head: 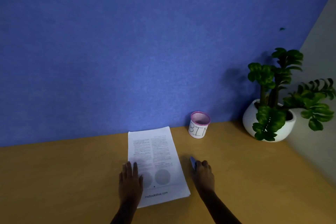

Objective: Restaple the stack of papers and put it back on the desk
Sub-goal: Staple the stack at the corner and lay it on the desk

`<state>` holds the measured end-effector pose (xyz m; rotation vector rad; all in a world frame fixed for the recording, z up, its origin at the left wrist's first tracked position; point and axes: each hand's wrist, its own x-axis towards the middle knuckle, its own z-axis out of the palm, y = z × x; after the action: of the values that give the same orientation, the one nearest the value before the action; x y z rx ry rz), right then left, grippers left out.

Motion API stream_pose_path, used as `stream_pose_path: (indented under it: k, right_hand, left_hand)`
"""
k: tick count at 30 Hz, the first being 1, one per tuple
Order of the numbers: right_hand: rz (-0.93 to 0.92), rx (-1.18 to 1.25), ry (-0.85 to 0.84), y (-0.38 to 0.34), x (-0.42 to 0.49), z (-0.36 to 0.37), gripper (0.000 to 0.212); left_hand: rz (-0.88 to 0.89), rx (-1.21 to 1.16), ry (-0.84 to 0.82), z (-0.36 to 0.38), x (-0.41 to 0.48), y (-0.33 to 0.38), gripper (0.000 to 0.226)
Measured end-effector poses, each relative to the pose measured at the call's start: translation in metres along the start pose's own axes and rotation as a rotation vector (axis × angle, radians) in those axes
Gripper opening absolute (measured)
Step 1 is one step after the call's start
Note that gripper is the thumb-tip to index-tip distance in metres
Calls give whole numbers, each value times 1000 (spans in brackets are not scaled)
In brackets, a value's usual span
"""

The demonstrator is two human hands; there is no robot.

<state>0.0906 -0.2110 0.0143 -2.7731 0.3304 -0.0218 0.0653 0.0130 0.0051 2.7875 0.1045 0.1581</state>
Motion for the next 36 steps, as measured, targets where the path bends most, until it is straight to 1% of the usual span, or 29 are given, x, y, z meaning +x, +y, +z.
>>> stream_pose_path:
  k: [3, 8, 10, 11, 13, 14, 15, 16, 17, 19, 21, 22, 25, 28, 30, 32, 33, 36]
  right_hand:
    - [-20, 2, -17, -21, 12, 5, 39]
    - [2, -16, -21, -40, 30, 12, 38]
    - [3, -26, -14, -43, 35, 15, 36]
    - [3, -32, -13, -43, 36, 17, 35]
    - [4, -42, -11, -44, 38, 20, 36]
    - [4, -46, -8, -44, 39, 21, 37]
    - [3, -46, -9, -44, 40, 22, 37]
    - [-3, -47, -8, -43, 40, 23, 38]
    - [-10, -47, -9, -43, 41, 23, 39]
    - [-28, -63, -11, -40, 41, 23, 41]
    - [-52, -76, -13, -36, 41, 22, 43]
    - [-63, -79, -12, -33, 40, 20, 44]
    - [-75, -90, 3, -23, 37, 16, 43]
    - [-75, -105, 26, -6, 32, 12, 41]
    - [-77, -110, 26, 6, 26, 9, 43]
    - [-61, -131, -5, 17, 19, 7, 47]
    - [-51, -145, -29, 23, 14, 8, 49]
    - [-18, -151, -100, 37, 0, 13, 54]
  left_hand:
    - [43, 27, 12, 1, 4, 3, 86]
    - [59, 67, -2, -1, 7, 3, 84]
    - [46, 56, 21, -2, 9, 4, 81]
    - [17, 41, 18, -3, 9, 6, 76]
    - [-9, 12, 75, -6, 12, 10, 60]
    - [32, 13, 138, -5, 15, 8, 55]
    - [70, 12, 210, -4, 18, 5, 53]
    - [78, 15, 240, -3, 20, 3, 53]
    - [54, 7, 218, -4, 22, 3, 55]
    - [-11, -24, 88, -6, 22, 4, 67]
    - [1, 26, 34, 0, 21, 5, 80]
    - [11, 44, 18, 3, 20, 6, 83]
    - [47, 48, -9, 7, 20, 13, 83]
    - [43, 23, -35, 5, 18, 25, 83]
    - [38, -14, -32, 3, 17, 33, 88]
    - [63, -21, -66, 4, 15, 40, 91]
    - [62, -10, -120, 6, 12, 43, 88]
    - [124, 64, -131, 15, 3, 49, 83]
